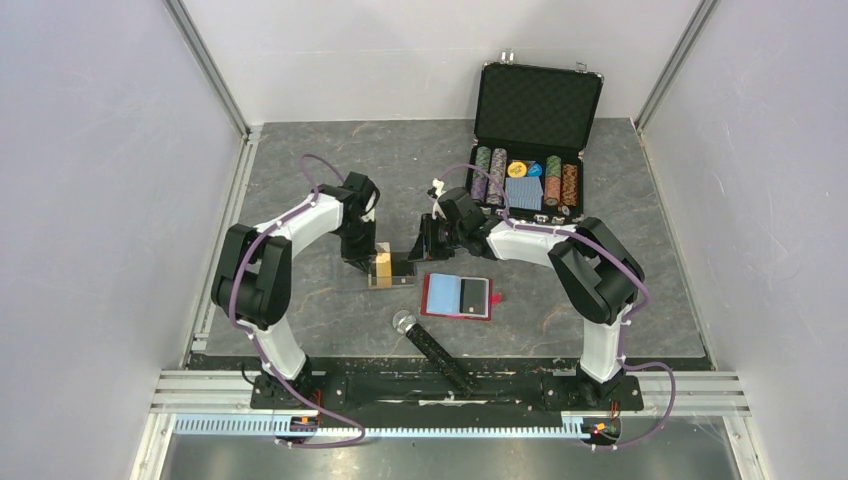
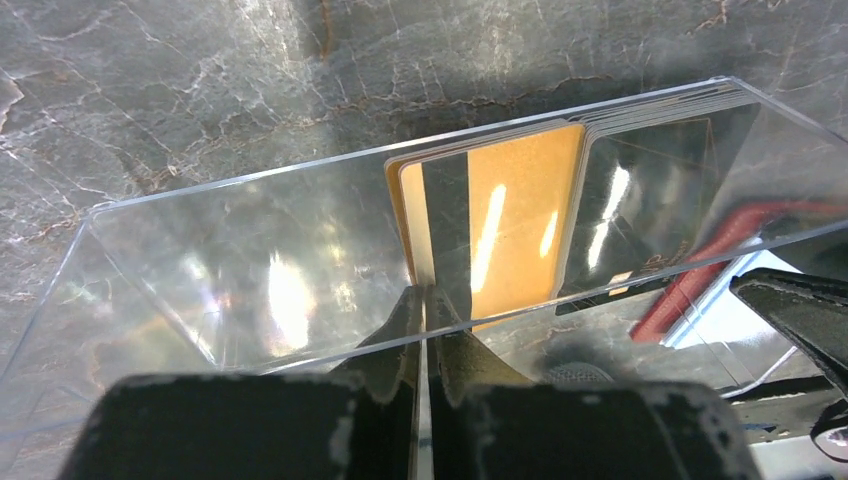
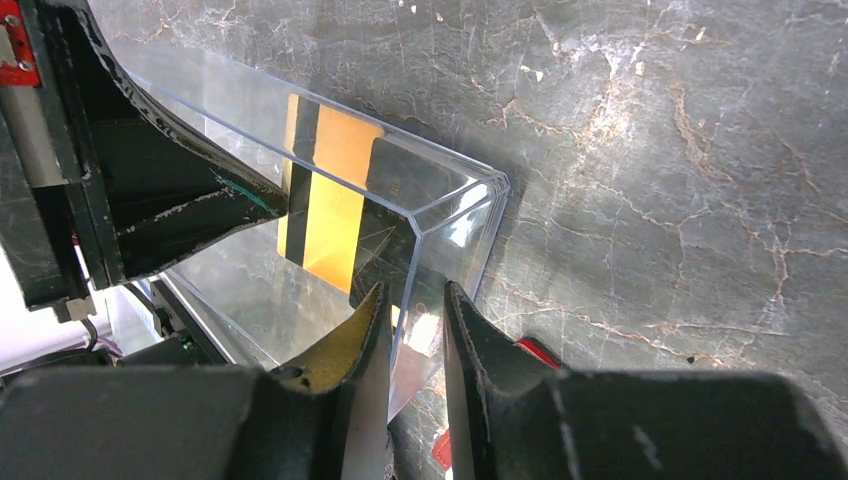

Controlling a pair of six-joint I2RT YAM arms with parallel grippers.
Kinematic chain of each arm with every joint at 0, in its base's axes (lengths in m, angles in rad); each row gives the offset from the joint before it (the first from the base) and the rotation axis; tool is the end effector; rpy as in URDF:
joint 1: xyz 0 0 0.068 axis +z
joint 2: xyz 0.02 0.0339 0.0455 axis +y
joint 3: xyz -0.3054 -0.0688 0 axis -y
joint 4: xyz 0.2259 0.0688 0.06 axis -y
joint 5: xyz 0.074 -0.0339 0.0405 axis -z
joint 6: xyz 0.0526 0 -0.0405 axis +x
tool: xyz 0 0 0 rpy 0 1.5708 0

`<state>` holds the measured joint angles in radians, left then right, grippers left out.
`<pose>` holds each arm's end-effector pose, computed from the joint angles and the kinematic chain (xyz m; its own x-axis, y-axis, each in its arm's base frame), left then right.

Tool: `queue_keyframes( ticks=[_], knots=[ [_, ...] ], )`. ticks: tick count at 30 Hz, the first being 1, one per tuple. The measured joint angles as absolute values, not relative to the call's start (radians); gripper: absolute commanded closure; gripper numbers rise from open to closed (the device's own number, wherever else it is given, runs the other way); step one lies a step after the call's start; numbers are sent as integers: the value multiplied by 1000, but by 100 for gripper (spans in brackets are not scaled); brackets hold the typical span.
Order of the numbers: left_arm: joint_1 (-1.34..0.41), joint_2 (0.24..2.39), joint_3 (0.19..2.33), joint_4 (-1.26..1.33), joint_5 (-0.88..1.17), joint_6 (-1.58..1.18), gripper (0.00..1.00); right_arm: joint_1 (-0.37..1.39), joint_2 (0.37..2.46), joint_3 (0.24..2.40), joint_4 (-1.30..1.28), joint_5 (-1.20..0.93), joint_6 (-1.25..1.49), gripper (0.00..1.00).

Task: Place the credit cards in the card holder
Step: Pick up the credit card from the storage box.

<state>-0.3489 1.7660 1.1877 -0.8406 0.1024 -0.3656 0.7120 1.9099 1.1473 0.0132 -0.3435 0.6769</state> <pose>0.2992 -0.1146 0.2150 -0.9943 -0.0167 -0.1052 -0.0009 0.9889 -0.1485 0.3040 0.2857 0.2047 -0.9043 -0.0013 -0.4270 -0.3020 0.7089 0.6374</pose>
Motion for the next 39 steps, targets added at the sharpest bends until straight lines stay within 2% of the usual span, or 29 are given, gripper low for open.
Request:
queue_keyframes(
  ticks=[7, 14, 29, 39],
  knots=[
    [-378, 1770, 1204, -875, 78, -365, 88, 712, 1910, 1147, 12, -348, 677, 81],
    [-393, 1771, 1230, -897, 80, -366, 80, 712, 1910, 1147, 12, -347, 677, 81],
    [-400, 1758, 1254, -902, 97, -369, 77, 712, 1910, 1147, 12, -347, 677, 81],
    [-419, 1721, 1236, -770, 179, -424, 76, 738, 1910, 1147, 14, -377, 677, 81]
  ],
)
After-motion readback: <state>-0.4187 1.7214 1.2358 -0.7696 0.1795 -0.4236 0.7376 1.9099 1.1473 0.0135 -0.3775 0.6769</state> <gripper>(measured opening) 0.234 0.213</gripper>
